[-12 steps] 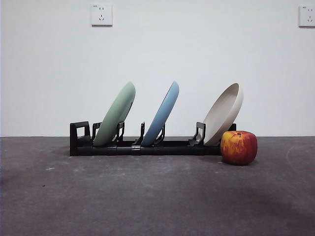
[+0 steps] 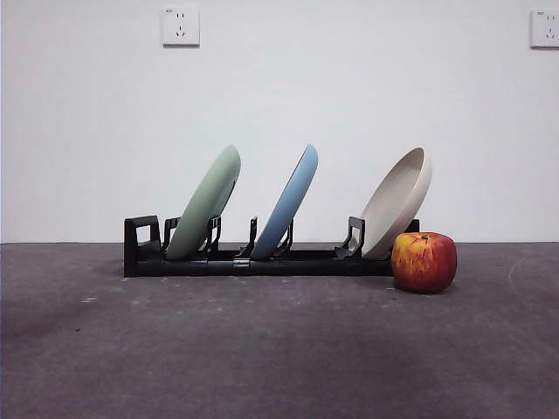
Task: Take the green plate from the plate rack,put the plate on the table,take the apple from the table,put the apple in the plate
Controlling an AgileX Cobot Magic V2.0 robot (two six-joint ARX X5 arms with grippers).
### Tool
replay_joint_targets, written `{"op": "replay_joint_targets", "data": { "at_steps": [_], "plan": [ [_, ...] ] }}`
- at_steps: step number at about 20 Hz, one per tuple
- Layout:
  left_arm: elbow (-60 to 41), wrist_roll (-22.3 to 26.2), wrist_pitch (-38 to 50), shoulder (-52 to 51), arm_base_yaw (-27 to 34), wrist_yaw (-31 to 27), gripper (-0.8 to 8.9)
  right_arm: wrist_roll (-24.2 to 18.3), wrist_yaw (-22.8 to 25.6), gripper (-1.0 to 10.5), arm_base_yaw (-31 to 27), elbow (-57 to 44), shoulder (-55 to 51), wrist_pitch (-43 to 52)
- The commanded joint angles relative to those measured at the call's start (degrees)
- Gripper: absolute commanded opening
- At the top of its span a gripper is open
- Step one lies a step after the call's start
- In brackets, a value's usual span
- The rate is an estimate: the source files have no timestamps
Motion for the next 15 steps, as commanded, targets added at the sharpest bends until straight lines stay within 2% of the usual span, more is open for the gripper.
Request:
{"op": "replay_joint_targets", "data": {
  "at_steps": [1,6,11,12,13,15],
  "plan": [
    [2.5,4.7,-3.1,2.9,0.1,4.5,-0.06,-8.8,-1.4,-0.1,0.1,5.1,4.0,-7.4],
    [5.8,9.5,-9.7,6.7,0.0,8.5,-0.07,-15.7,-2.3,-0.1,0.1,11.4,10.0,-18.6],
    [6.2,11.2,-12.7,7.5,-0.2,8.4,0.01,-16.5,-2.3,0.1,0.1,12.3,12.3,-21.9],
    [6.3,11.1,-12.7,7.5,-0.2,8.4,0.32,-16.5,-2.3,0.1,0.1,12.3,12.4,-21.9],
    [6.3,10.1,-12.9,7.5,-0.2,8.4,1.63,-16.5,-2.3,0.7,0.1,12.3,12.4,-21.8],
    [6.3,6.5,-12.8,7.5,-0.2,8.2,6.13,-16.2,-2.2,4.4,0.1,12.3,12.4,-21.9]
  ]
}}
